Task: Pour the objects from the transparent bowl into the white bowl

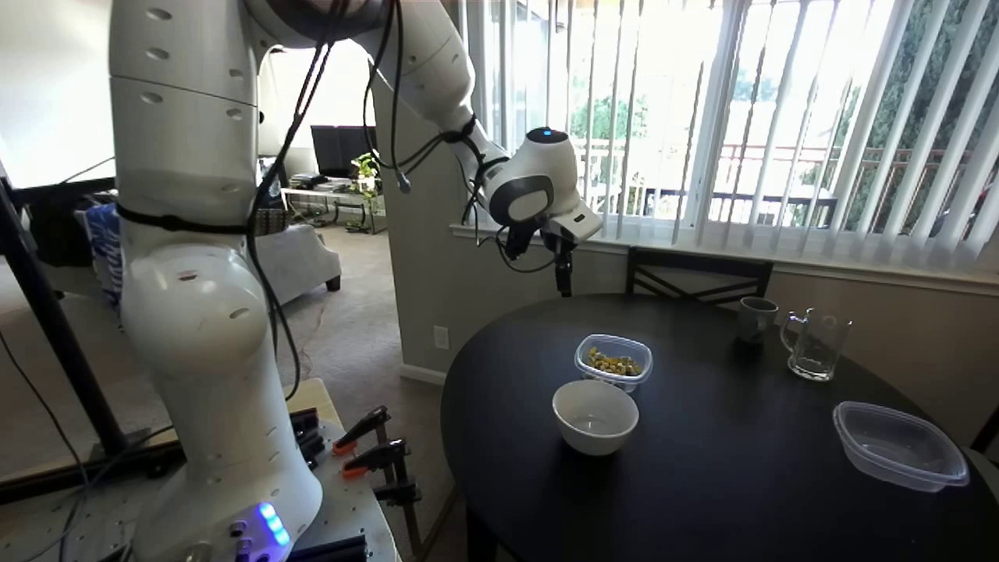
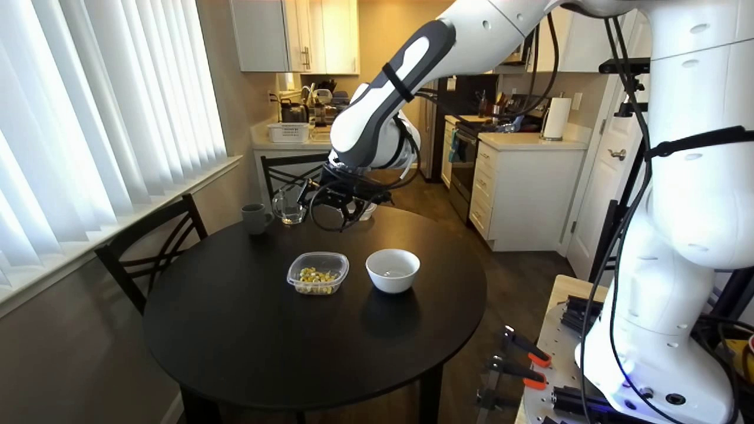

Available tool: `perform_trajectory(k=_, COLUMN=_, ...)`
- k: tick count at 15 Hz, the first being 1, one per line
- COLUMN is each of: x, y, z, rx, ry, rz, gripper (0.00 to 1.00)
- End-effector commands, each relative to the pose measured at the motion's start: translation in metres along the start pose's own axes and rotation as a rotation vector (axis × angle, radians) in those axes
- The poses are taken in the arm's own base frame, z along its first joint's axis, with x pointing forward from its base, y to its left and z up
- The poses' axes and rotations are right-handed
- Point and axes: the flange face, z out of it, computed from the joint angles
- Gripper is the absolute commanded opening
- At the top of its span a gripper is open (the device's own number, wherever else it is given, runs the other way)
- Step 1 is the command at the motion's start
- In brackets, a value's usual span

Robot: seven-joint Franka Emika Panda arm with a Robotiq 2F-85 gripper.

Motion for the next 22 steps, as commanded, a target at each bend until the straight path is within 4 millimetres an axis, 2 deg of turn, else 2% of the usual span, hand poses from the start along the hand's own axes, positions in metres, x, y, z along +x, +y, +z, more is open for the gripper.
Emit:
perform_trajectory(k=1, x=0.029, y=0.006, z=0.008, rx=-0.015, ry=0.031, rz=0.149, gripper=1.0)
perform_trajectory(k=5, x=0.048, y=0.015, z=0.03, rx=-0.039, ry=0.043, rz=0.248, gripper=1.0)
perform_trajectory(k=14, x=0.064, y=0.047, z=0.105, rx=-0.16, ry=-0.004, rz=0.41, gripper=1.0)
perform_trajectory(k=22, x=0.075, y=0.06, z=0.146, rx=-0.235, ry=-0.039, rz=0.479, gripper=1.0)
